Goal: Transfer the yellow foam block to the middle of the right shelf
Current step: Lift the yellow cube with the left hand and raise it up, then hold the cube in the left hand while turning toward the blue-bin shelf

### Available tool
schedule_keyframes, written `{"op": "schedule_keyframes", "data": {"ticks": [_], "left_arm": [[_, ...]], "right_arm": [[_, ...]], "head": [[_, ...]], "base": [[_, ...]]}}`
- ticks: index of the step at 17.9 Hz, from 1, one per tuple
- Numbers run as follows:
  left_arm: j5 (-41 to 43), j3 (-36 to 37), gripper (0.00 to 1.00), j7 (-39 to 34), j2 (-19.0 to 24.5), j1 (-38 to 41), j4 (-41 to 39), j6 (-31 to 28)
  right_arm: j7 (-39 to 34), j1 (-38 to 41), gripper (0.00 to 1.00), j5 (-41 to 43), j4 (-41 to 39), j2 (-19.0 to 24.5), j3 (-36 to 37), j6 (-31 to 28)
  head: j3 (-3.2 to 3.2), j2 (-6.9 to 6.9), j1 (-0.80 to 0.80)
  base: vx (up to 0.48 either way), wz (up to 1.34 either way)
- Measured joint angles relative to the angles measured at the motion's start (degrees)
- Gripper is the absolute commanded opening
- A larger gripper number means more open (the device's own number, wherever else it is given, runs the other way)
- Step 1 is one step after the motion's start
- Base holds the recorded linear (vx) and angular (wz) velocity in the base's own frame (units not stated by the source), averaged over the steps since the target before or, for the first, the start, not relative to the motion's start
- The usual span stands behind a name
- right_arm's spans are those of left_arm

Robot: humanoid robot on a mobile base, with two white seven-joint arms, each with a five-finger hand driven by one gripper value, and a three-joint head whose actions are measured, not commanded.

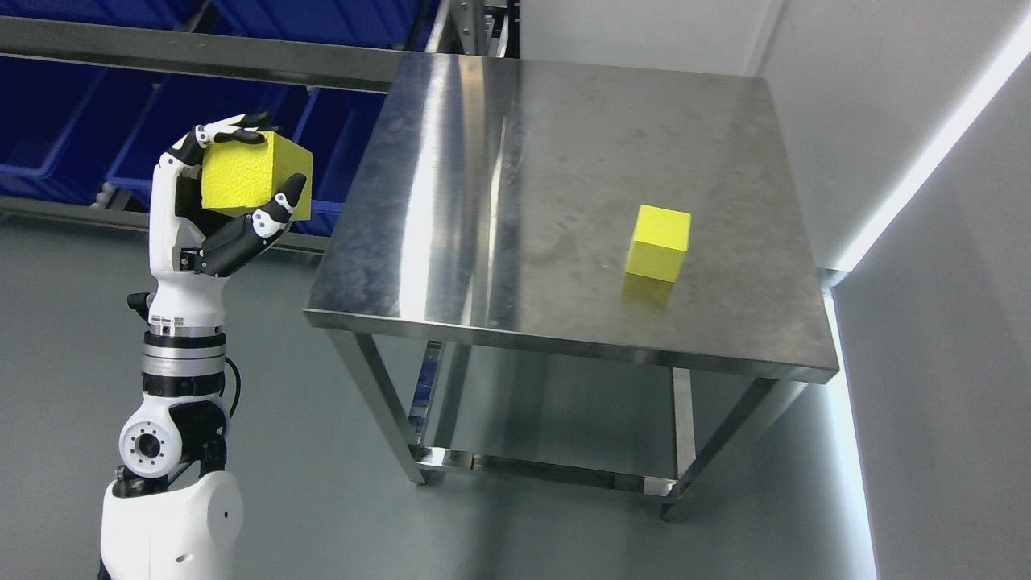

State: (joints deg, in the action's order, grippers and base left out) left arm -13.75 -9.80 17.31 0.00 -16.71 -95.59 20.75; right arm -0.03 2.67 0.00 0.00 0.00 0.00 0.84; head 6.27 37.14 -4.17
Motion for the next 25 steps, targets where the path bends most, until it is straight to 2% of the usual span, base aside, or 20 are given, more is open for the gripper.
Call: {"op": "schedule_keyframes", "data": {"ticks": [15, 25], "left_arm": [[-0.6, -0.5, 0.03, 0.1, 0.0, 0.6, -2.0, 1.1], [-0.7, -0.6, 0.03, 0.1, 0.0, 0.9, -2.4, 1.1]], "right_arm": [[0.0, -0.1, 1.00, 0.0, 0.0, 0.0, 0.0, 0.0], [0.0, 0.0, 1.00, 0.0, 0.0, 0.0, 0.0, 0.0]], "head": [[0.00, 0.00, 0.00], [0.00, 0.00, 0.00]], "base": [[0.023, 1.11], [0.100, 0.55]]}}
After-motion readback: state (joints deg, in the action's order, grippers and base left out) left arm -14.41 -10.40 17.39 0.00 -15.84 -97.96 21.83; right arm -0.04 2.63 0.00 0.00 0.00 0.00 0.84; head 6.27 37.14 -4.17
